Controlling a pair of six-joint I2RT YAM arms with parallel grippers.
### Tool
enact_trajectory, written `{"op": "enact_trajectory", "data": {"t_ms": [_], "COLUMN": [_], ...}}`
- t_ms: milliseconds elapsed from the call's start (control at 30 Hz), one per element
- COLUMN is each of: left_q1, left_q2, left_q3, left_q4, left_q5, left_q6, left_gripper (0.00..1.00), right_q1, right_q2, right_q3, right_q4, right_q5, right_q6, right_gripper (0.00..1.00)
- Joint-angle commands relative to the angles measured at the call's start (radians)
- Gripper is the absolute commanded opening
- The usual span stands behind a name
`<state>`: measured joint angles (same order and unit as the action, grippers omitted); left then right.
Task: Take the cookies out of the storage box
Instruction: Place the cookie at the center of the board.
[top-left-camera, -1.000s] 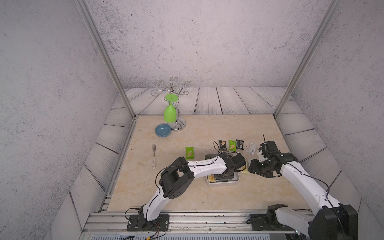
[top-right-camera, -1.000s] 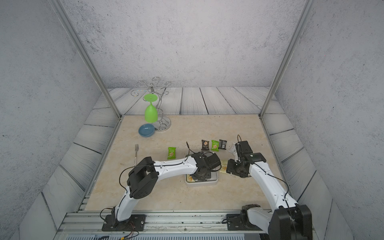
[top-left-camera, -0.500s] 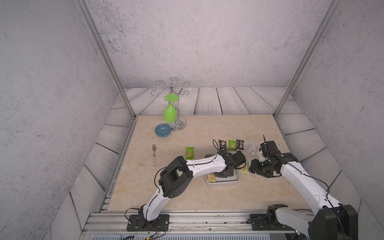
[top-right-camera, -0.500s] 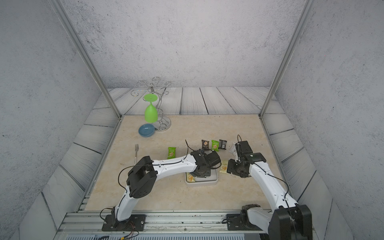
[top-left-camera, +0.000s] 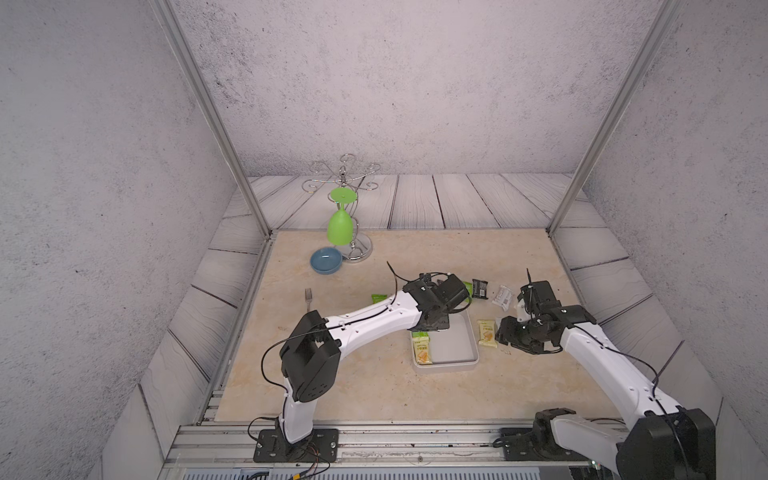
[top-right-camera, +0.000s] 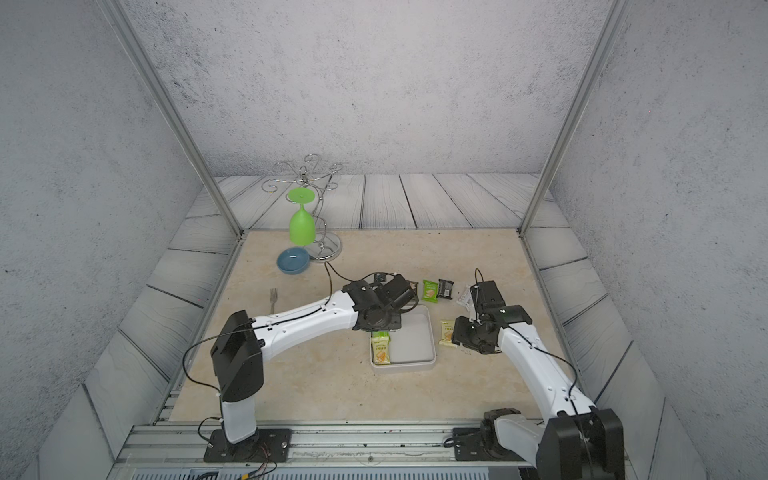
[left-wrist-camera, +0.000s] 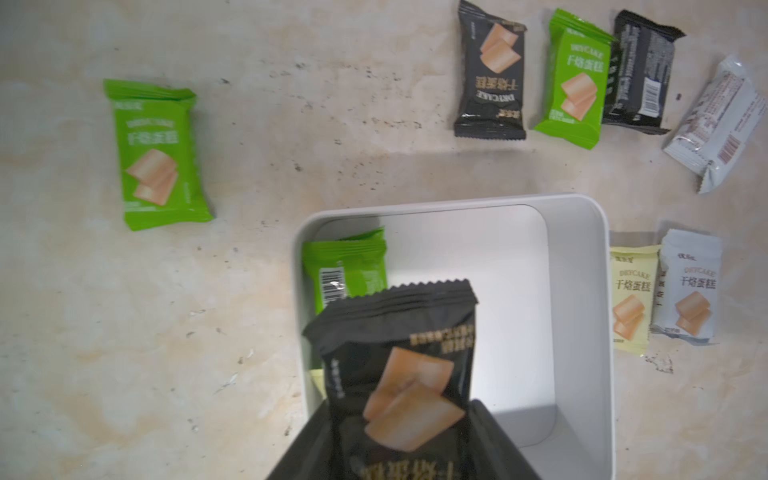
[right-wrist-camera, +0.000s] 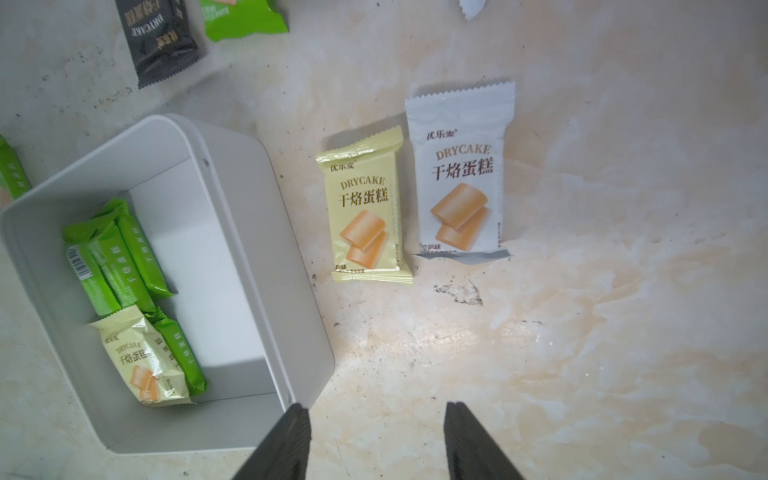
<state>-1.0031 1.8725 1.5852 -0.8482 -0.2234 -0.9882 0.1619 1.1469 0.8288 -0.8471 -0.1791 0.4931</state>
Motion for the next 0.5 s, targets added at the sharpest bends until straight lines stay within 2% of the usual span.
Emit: {"op": "enact_trajectory", "data": {"t_ms": [0,267,467], "left_q1": [0.032,0.127,0.178], "left_q2": [-0.069,-0.237,-0.289], "left_q3": [-0.094,-0.346,-0.469], "left_q4": [-0.013,0.034,0.081], "left_q5": [-0.028,-0.002,0.018], "left_q6": [0.022,0.059,0.115], "left_gripper": [0.50,0.51,0.51], "right_q1": [0.010,0.058,0.082], "right_q2": [0.032,0.152,0.247], "right_q3": [0.018,0.080,0.145], "right_q4": [0.026,0.074,0.093], "right_q5": [-0.027,-0.030,-0.026], "right_q6": [0.035,0.072,0.091], "right_gripper": [0.57,0.57,0.57]}}
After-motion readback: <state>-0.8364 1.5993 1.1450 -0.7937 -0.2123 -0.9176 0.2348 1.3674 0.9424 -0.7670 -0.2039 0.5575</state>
